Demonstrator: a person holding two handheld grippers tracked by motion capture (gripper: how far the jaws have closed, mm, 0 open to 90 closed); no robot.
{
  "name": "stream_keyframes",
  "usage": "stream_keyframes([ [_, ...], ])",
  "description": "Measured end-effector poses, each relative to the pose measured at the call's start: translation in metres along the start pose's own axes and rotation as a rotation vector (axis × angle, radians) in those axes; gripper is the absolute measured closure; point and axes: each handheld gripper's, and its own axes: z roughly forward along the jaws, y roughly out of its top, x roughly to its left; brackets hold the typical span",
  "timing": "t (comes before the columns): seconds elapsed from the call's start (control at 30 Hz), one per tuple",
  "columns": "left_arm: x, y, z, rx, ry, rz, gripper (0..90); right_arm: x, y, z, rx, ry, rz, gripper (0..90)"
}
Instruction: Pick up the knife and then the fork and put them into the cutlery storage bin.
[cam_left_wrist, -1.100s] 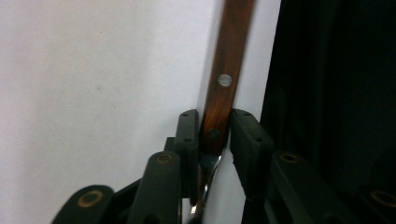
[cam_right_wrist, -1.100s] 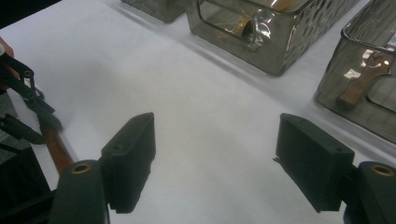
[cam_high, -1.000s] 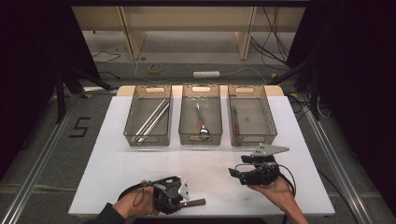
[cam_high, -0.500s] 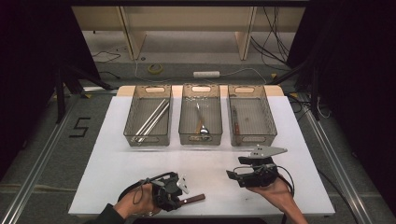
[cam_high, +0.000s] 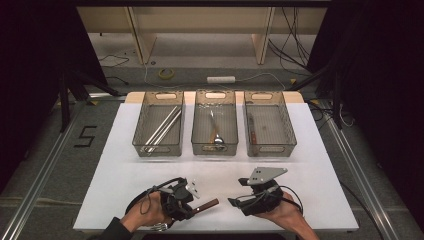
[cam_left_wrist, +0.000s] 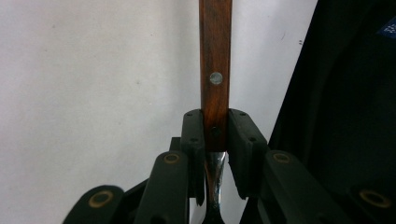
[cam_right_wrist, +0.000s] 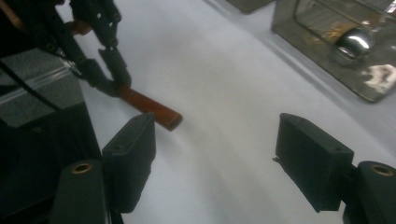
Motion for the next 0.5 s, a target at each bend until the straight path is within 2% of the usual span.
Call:
stream_keyframes([
  [0.2,0.0,0.002,0.001,0.001,-0.011,-0.002,76.9,0.018,0.003,0.01,0.028,0.031,-0.1,29.5],
  [0.5,-0.001,0.005,0.002,0.002,-0.027,0.001,76.9,0.042,0.005,0.027,0.09,0.003,-0.285,29.3],
])
